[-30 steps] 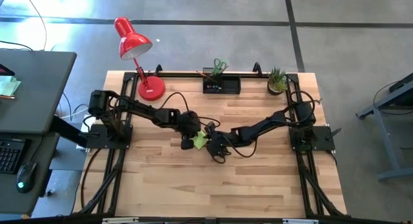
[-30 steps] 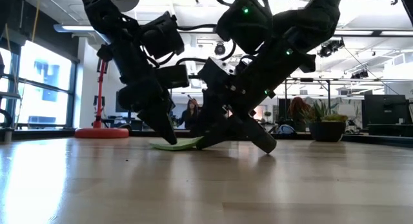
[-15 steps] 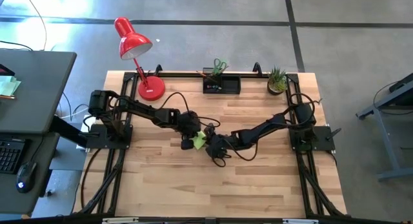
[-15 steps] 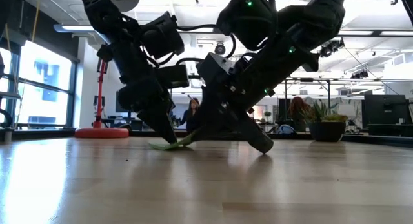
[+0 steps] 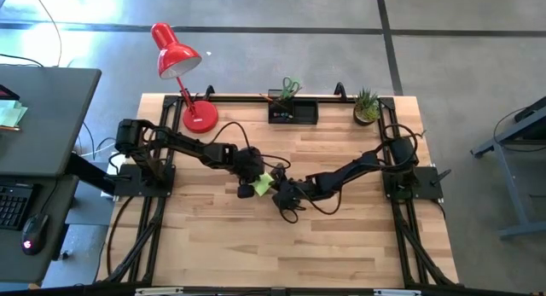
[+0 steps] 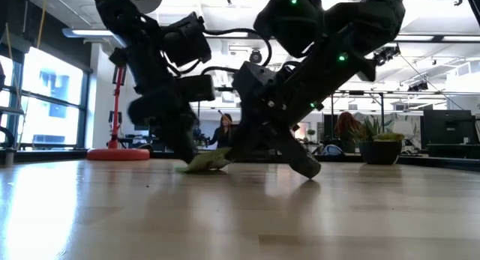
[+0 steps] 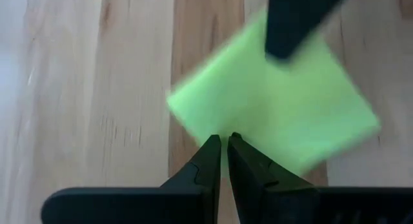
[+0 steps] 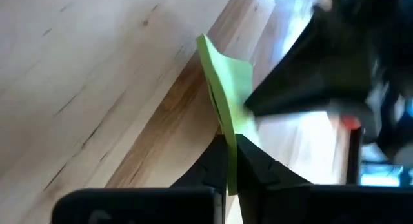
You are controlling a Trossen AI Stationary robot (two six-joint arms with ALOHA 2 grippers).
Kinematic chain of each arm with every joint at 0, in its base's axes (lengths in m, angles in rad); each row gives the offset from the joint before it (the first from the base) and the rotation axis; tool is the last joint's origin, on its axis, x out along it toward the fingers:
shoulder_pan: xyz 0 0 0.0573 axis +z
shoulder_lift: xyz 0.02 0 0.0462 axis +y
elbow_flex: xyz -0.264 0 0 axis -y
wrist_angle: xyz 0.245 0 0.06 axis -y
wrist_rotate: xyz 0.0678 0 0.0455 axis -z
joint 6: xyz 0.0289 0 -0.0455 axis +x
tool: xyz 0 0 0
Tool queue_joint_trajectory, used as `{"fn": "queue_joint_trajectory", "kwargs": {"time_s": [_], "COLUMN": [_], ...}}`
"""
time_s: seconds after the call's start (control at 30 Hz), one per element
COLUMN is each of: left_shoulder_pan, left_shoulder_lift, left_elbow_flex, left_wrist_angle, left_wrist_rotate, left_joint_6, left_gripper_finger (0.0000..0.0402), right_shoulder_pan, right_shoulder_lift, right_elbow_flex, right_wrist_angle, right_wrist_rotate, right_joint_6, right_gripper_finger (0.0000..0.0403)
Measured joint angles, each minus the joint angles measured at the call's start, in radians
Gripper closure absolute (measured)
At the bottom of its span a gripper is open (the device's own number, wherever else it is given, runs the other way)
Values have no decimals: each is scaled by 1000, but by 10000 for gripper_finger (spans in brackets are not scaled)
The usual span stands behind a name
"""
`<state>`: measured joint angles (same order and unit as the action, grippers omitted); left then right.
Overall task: Pick and place office supplies into organizer
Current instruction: Put the green sticky note into the desk organizer
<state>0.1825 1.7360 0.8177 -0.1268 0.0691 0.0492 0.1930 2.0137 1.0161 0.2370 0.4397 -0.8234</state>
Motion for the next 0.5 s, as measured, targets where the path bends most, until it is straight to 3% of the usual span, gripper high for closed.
{"fn": "queue_joint_trajectory", "kwargs": {"time_s": [0.23,0.37,0.5], "left_shoulder_pan": [-1,-1,-20], "left_shoulder_lift": [-153,-277,-390], "left_elbow_flex": [57,65,63], "left_wrist_angle": [-260,-276,-270], "left_wrist_rotate": [-196,-269,-279], "left_joint_6": [-16,-63,-103], "left_gripper_finger": [383,383,383], "right_shoulder_pan": [11,10,0], "right_shoulder_lift": [-65,-131,-227], "right_elbow_flex": [-6,-5,-4], "right_wrist_angle": [-165,-295,-469], "right_wrist_rotate": [65,90,217], "right_joint_6": [174,285,366], "right_gripper_finger": [399,399,399]}}
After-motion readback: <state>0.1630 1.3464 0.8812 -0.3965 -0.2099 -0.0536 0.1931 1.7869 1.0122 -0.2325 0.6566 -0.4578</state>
